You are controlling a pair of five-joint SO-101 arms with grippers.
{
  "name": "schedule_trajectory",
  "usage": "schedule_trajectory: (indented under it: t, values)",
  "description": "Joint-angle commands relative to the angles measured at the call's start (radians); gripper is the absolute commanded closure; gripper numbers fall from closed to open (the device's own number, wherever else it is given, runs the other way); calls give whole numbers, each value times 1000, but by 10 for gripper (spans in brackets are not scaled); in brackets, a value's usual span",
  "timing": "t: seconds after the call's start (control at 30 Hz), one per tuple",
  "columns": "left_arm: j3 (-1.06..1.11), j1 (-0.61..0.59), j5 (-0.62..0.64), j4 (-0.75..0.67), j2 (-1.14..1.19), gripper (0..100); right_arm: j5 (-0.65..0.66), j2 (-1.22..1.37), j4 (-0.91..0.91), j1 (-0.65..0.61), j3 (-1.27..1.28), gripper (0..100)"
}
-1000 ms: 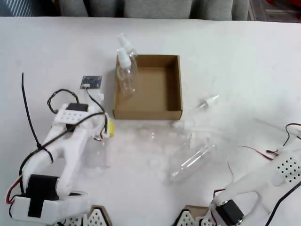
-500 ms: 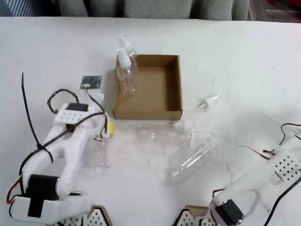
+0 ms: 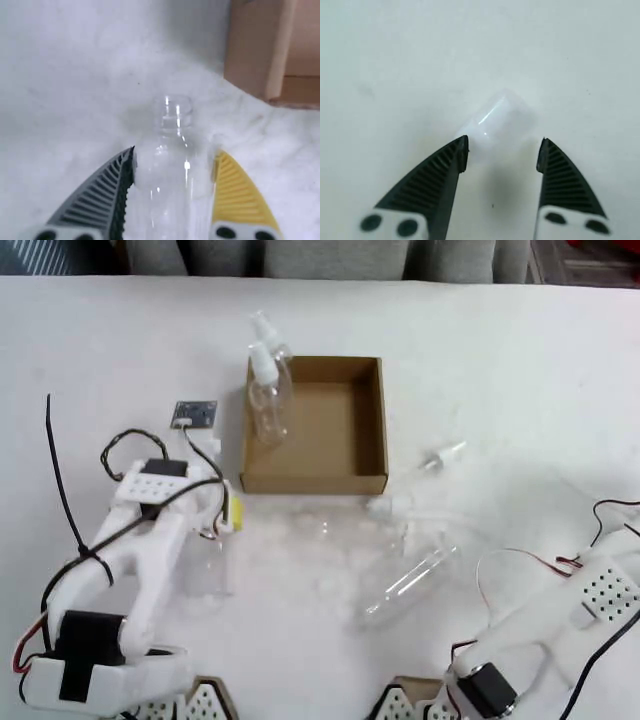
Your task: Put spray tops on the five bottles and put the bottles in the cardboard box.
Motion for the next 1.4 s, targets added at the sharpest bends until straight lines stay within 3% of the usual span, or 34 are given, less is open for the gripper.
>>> schedule_trajectory:
  t: [0.0, 0.3, 0.37, 0.5, 0.73, 0.83, 1.0, 1.37]
  values:
    - [-5, -8, -11, -21, -39, 978, -35, 15, -35, -18, -23, 797]
    - [-5, -8, -11, -21, -39, 978, -29, 82, -96, -51, -28, 805]
    - [-5, -8, -11, -21, -39, 978, -17, 82, -94, -53, -29, 848]
    - [-5, -8, -11, -21, -39, 978, 173, 39, -82, -67, -29, 981]
    - [-5, -8, -11, -23, -39, 978, 462, -62, 148, -154, -25, 981]
    - [-5, -8, -11, -23, -39, 978, 549, -81, 153, -176, -6, 982]
    - [-5, -8, -11, -23, -39, 978, 658, -128, 154, -206, 147, 982]
    - [-5, -8, -11, -23, -39, 978, 738, -430, 151, -265, 649, 981]
